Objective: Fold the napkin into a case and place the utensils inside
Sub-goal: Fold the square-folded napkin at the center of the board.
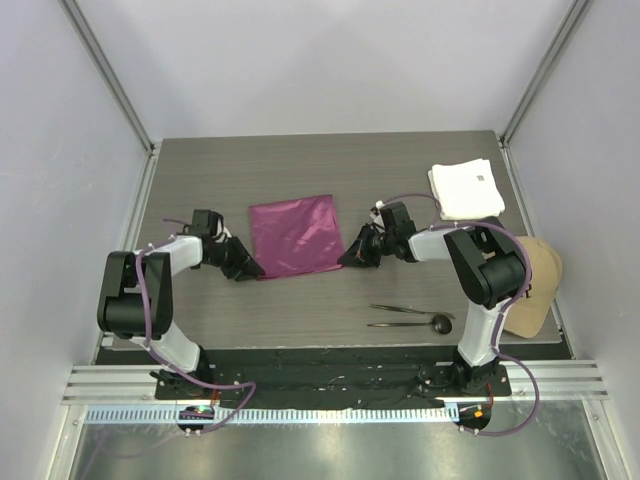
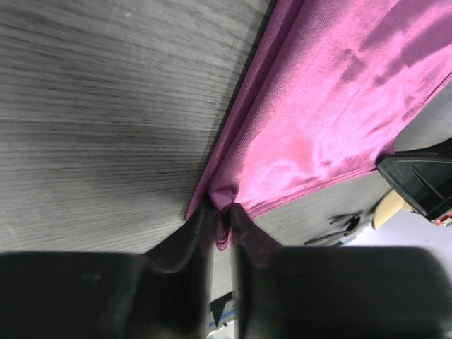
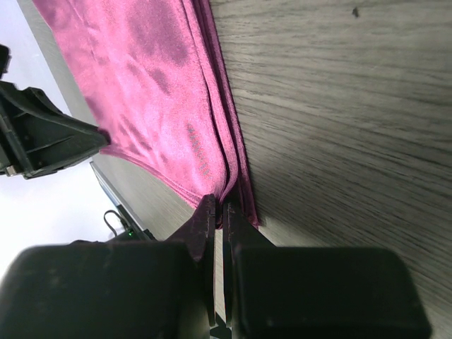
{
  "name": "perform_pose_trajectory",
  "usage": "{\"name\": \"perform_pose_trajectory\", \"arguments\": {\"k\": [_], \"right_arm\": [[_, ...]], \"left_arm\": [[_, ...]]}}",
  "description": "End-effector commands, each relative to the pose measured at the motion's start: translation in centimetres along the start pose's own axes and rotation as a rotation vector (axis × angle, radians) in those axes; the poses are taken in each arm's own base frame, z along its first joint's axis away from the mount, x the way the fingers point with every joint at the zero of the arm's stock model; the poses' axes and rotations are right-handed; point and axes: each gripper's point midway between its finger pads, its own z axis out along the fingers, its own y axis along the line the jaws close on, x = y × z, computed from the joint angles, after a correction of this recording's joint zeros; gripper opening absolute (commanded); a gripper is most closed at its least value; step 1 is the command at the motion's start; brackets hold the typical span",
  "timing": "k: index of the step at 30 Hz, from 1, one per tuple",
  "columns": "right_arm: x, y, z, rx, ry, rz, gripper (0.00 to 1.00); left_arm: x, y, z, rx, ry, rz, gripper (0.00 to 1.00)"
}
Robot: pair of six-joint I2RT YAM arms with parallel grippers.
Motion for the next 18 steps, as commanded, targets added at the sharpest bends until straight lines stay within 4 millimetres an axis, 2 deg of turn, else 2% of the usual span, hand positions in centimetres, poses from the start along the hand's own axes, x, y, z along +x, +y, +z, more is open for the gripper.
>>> {"name": "perform_pose_trajectory", "arguments": {"k": [1,8,10,12,14,15,17,18], "right_arm": [[-0.9,-0.9,0.4,0.036,-0.032,-0.031,0.01],[-1.0,-0.8,0.8,0.022,-0.029,-0.020,0.01],[-0.9,-0.7,0.8,0.017,-0.024,-0.023,0.01],[-1.0,-0.7,0.7,0.016,-0.026,-0.023,0.01],[-0.9,-0.7,0.7,0.017,-0.022,-0.025,0.01],[-0.9,-0.8,0.8,0.018,-0.022,-0.024,0.01],[-0.9,-0.7,0.8,0.016,-0.019,-0.021,0.03],[-0.9,-0.5,0.7,0.012,-0.020,-0.023,0.05]], "left_arm": [[-1.5,0.4,-1.6,-0.065,-0.106,0.047,0.33],[-2.8,-0.8,-4.8,-0.094,-0.183,0.097,0.43],[-3.1,-1.1,-5.6,-0.082,-0.206,0.094,0.36],[-3.1,-2.9,-6.4,-0.009,-0.224,0.115,0.32],[-1.9,-6.6,-6.1,0.153,-0.167,0.142,0.26],[-1.5,-7.2,-5.3,0.174,-0.123,0.136,0.20],[-0.8,-8.2,-4.1,0.210,-0.069,0.145,0.16],[-0.5,-8.2,-3.5,0.201,-0.054,0.145,0.14]]}}
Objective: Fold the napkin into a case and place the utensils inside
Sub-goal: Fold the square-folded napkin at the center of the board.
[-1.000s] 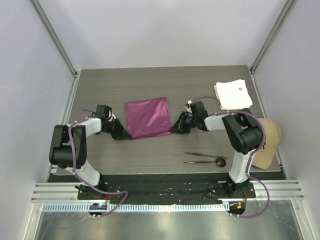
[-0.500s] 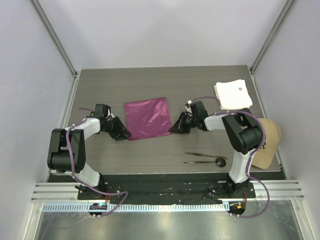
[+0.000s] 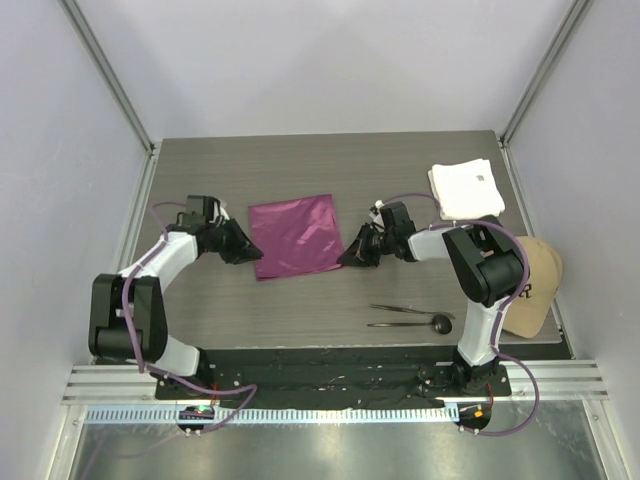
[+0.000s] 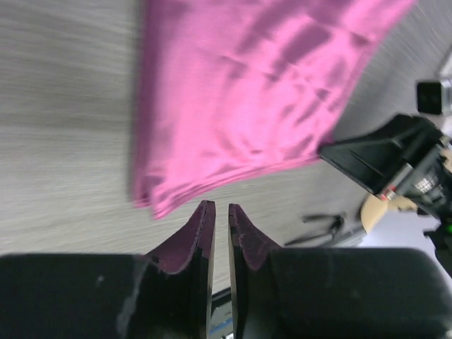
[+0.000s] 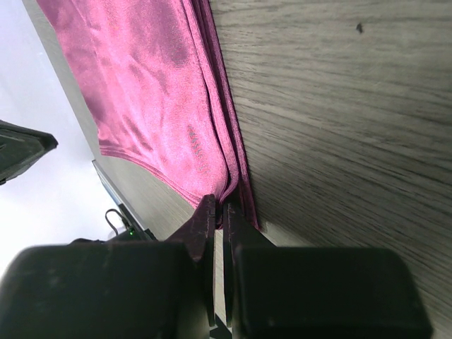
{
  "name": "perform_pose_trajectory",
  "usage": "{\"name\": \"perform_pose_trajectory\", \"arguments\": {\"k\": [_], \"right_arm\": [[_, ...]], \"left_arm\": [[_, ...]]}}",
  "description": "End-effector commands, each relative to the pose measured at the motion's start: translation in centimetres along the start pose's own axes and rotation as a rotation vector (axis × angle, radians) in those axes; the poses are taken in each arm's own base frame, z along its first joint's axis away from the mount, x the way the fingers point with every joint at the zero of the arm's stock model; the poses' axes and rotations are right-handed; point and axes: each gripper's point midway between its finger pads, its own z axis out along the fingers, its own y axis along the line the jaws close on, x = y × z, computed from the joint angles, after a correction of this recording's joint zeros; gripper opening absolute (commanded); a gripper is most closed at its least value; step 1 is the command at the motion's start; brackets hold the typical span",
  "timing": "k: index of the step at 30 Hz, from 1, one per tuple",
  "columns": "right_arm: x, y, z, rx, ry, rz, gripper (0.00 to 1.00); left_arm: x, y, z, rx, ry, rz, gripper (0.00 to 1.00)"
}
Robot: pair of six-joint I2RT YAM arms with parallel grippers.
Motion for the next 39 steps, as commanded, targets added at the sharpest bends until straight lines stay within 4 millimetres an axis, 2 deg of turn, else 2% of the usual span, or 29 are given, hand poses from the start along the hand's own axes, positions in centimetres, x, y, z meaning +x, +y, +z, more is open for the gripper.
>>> {"name": "perform_pose_trajectory", "arguments": {"k": [1,3,4,6,7,8,9,13,16,17,19,20,21,22,24,25,27,28,29,30,31,32,34,36,38,39], "right_arm": [[-0.8,-0.4,0.2,0.025,-0.024,-0.018,0.05],[-0.7,-0.4,-0.1,0.039,-0.024,-0.028,0.12],[-1.2,0.3,-0.5,0.036,-0.038,-0.053,0.15],[-1.3,0.3,-1.2,0.068,-0.039,-0.089,0.26],[-2.1,1.5,-1.8,0.061,-0.059,-0.124,0.30],[-2.4,1.9,-2.3,0.075,-0.065,-0.143,0.37],[-3.1,2.0,-3.0,0.122,-0.083,-0.189,0.40],[-5.3,4.2,-5.7,0.197,-0.167,-0.352,0.56],[-5.3,6.3,-5.5,0.143,-0.140,-0.382,0.59],[-5.4,6.2,-4.7,0.132,-0.127,-0.379,0.60],[-5.4,7.6,-3.5,0.070,-0.106,-0.402,0.59],[-5.8,7.1,-1.9,0.052,-0.097,-0.402,0.58],[-6.7,8.4,-1.4,0.024,-0.106,-0.413,0.54],[-7.0,8.8,-0.8,0.001,-0.088,-0.411,0.46],[-8.9,10.2,0.4,-0.048,-0.135,-0.433,0.44],[-9.5,10.7,0.7,-0.063,-0.144,-0.429,0.40],[-10.7,11.6,2.1,-0.093,-0.147,-0.435,0.38],[-11.0,11.8,2.5,-0.104,-0.143,-0.427,0.35],[-11.3,12.1,3.0,-0.118,-0.140,-0.412,0.33],[-11.7,11.9,3.8,-0.125,-0.132,-0.393,0.31],[-12.1,12.2,4.4,-0.153,-0.145,-0.391,0.29],[-12.6,13.4,4.6,-0.193,-0.151,-0.379,0.26],[-12.7,12.8,5.9,-0.215,-0.136,-0.341,0.20],[-13.5,13.4,6.3,-0.242,-0.158,-0.328,0.18],[-13.9,13.6,6.9,-0.257,-0.166,-0.324,0.17],[-14.2,13.5,7.0,-0.261,-0.171,-0.310,0.16]], "left_arm": [[1.1,-3.2,2.1,0.127,0.094,0.008,0.13],[1.3,-1.8,2.9,0.088,0.093,0.008,0.13],[1.5,-0.8,3.5,0.051,0.101,0.003,0.13],[1.7,1.0,4.0,-0.017,0.104,0.013,0.11],[1.9,1.6,4.3,-0.039,0.107,0.016,0.11],[1.4,2.9,4.6,-0.097,0.077,0.024,0.11],[1.5,3.6,4.6,-0.129,0.077,0.035,0.10],[2.0,4.5,4.9,-0.154,0.083,0.022,0.10],[2.2,4.9,4.8,-0.169,0.096,0.024,0.09],[2.3,5.0,4.7,-0.172,0.095,0.024,0.09],[2.3,4.7,4.3,-0.165,0.088,0.028,0.09],[1.9,4.1,3.8,-0.154,0.068,0.036,0.09],[1.6,3.7,3.5,-0.148,0.054,0.045,0.09],[1.0,2.9,2.8,-0.141,0.046,0.064,0.10],[0.1,0.7,1.7,-0.085,0.022,0.091,0.13],[-1.1,-0.8,1.1,-0.055,-0.006,0.108,0.17],[-2.4,-2.5,0.9,-0.017,-0.035,0.106,0.19],[-3.2,-4.2,0.8,0.037,-0.035,0.107,0.20],[-4.1,-5.2,1.0,0.071,-0.045,0.084,0.20],[-4.4,-5.1,2.1,0.072,-0.020,0.060,0.19],[-5.3,-6.4,2.3,0.111,-0.025,0.056,0.18],[-6.4,-6.7,2.9,0.123,-0.042,0.038,0.17],[-8.1,-6.6,4.8,0.134,-0.038,0.002,0.15],[-10.0,-6.8,5.9,0.133,-0.057,-0.006,0.14],[-11.1,-5.1,7.6,0.054,-0.071,-0.011,0.13],[-11.8,-5.3,7.8,0.055,-0.078,-0.007,0.13]]}}
